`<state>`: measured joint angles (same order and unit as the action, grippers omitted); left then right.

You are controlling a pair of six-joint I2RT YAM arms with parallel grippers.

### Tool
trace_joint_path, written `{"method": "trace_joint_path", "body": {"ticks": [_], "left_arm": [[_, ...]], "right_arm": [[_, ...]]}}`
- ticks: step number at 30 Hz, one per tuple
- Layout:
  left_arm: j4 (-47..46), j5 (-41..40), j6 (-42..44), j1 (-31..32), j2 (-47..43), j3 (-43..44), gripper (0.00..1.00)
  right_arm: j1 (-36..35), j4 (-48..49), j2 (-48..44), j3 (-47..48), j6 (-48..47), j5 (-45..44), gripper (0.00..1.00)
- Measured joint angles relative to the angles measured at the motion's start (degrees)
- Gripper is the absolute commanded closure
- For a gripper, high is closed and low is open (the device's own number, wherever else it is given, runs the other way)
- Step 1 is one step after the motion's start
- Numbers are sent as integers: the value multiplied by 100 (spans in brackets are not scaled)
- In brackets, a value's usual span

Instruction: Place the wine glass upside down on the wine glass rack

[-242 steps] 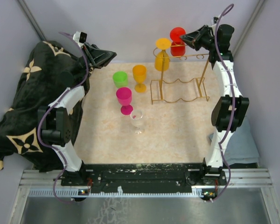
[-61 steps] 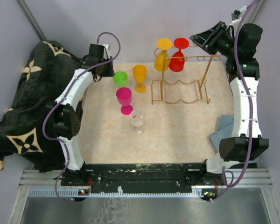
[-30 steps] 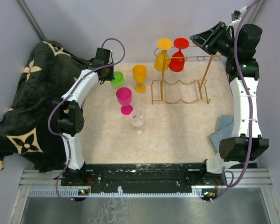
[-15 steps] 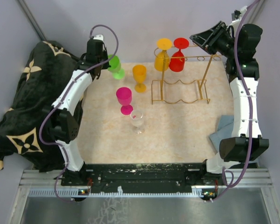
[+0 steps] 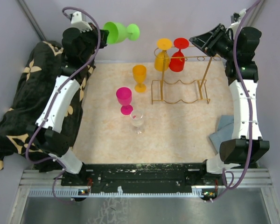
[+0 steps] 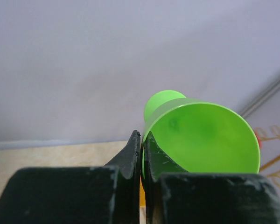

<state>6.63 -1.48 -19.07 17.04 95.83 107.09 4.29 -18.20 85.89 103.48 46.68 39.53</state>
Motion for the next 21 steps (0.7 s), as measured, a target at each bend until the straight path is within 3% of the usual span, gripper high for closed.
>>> {"method": "trace_joint_path", "body": {"ticks": [8,13,21], "left_arm": [[-1449,1961,-1453,-280,-155,-413,100],[-2802,3355,-3062,-734,52,-636,100],[-5449,4730,-5821,-885,975,-531,100]], "right_arm": [[0,59,-44,-33,-2,26,66],[0,291,-70,-129,50,155,66],[0,1283,-76,-603,619,833,65]]}}
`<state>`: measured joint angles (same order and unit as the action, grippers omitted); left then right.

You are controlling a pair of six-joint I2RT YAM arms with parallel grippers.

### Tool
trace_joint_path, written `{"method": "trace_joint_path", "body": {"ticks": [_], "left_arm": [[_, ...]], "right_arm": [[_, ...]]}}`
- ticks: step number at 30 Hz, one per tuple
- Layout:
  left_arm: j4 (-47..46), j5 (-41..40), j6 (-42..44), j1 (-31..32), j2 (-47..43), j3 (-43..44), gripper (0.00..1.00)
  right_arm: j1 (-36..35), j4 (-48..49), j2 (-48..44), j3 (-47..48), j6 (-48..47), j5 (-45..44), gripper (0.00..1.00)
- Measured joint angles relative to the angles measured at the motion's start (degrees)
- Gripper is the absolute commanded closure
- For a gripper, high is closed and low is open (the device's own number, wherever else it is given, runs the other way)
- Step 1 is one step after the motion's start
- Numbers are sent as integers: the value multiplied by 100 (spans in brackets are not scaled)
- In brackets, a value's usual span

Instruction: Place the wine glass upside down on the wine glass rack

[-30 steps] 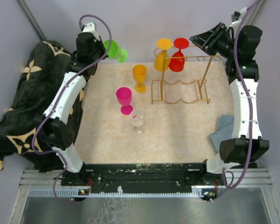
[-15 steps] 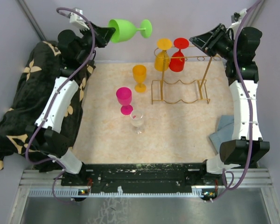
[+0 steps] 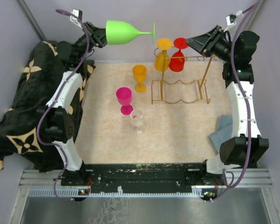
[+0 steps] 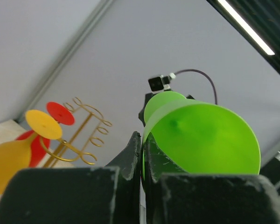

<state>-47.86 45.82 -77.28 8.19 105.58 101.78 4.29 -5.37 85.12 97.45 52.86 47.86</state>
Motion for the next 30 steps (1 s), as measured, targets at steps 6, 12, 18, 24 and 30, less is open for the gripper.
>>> {"method": "trace_joint_path", "body": {"ticks": [6,12,18,24,30], "left_arm": [[-1270,205,-1569,61,415,-15,100],[-2203,227,-2514,199,431,31,100],[-2964,155,-3344,352,479,177,100],[-3381,-35,-3849,557,518,184,100],[-3849,-306,-4068,772,739,245,100]], "right_arm": [[-72,1163,31,-260,752,566,66],[-181,3418,310,-533,2286,1097,66],[-345,5742,879,-608,4122,1373,66],[-660,7508,1320,-509,5504,1412,66],[-1093,8574,1582,-195,6367,1331,66]]}}
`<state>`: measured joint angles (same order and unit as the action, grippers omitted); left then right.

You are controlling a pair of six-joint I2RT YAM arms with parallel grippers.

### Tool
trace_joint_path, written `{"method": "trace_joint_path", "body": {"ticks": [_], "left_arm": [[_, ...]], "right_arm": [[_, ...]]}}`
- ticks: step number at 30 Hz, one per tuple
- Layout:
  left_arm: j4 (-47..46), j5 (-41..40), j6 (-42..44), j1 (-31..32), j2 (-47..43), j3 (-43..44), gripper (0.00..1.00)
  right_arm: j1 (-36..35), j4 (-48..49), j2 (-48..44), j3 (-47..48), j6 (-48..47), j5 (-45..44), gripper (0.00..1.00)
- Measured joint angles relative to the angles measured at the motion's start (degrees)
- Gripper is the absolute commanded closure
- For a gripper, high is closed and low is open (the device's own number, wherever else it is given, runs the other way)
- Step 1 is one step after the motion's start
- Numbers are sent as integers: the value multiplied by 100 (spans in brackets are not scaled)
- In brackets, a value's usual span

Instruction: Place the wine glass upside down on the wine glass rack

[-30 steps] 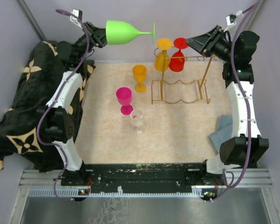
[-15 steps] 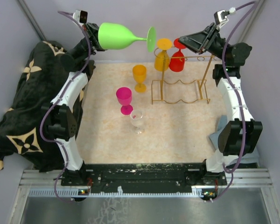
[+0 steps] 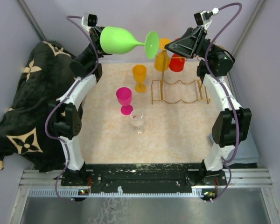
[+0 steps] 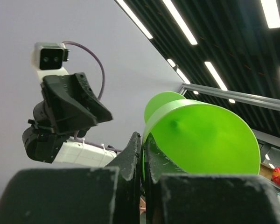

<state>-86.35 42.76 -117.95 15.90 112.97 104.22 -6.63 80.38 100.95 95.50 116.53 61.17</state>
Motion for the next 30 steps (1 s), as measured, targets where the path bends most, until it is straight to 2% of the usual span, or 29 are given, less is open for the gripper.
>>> {"method": "trace_joint_path", "body": {"ticks": [5,14,30], "left_arm": [[-129,-153,0,90,98,11,100],[-157,-444,0,138,240,225,100],[-175,-533,-2,208,245,162,100]], "right_arm": [[-341,352,2,323,223,-98,66],[-850,361,2,798,328,-192,65],[-1036,-413,4,933,-201,-116,66]]}}
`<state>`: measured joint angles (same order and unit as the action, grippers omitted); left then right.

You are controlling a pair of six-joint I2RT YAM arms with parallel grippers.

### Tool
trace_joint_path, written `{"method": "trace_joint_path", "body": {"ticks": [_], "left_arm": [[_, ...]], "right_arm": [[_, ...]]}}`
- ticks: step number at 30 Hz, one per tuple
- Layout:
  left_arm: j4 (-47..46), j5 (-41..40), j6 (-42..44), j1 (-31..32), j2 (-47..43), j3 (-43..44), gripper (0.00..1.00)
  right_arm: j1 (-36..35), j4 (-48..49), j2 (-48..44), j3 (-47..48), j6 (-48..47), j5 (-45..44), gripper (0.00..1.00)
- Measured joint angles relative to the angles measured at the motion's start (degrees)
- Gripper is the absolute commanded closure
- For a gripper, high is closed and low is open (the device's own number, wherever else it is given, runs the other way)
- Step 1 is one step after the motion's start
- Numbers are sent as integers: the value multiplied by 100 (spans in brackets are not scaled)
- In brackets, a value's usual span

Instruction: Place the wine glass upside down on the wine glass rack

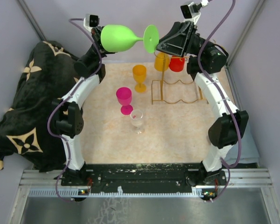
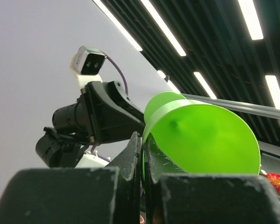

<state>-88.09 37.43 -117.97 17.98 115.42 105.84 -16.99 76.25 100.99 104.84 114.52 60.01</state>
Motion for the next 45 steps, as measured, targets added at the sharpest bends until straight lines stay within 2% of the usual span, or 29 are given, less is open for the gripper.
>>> {"method": "trace_joint_path", "body": {"ticks": [4,6,9,12,13,16,18,21,25,34,40,45], "left_arm": [[2,0,0,4,0,-118,100],[0,-37,0,13,0,-133,100],[0,-68,0,42,0,-136,100],[0,-66,0,42,0,-144,100],[0,-66,0,42,0,-144,100],[4,-66,0,42,0,-164,98],[2,-66,0,42,0,-168,89],[4,-68,2,42,0,-168,65],[4,-70,2,42,0,-214,51],[0,-66,2,-240,-24,-678,45],[0,-68,2,-702,-164,-1394,45],[0,-59,2,-925,-201,-1611,47]], "right_arm": [[-2,-297,9,315,-173,24,67],[-11,-404,39,472,-234,81,74],[-13,-520,92,595,-306,111,79],[-13,-601,109,595,-361,116,98],[-15,-636,120,595,-345,118,100],[-22,-706,129,595,-332,116,100],[-50,-717,129,595,-334,109,100],[-52,-721,129,595,-334,109,100],[-63,-750,129,595,-358,122,100],[166,-837,129,595,-459,96,100],[785,-896,120,590,-509,15,100],[1287,-1215,74,579,-728,-15,100]]}}
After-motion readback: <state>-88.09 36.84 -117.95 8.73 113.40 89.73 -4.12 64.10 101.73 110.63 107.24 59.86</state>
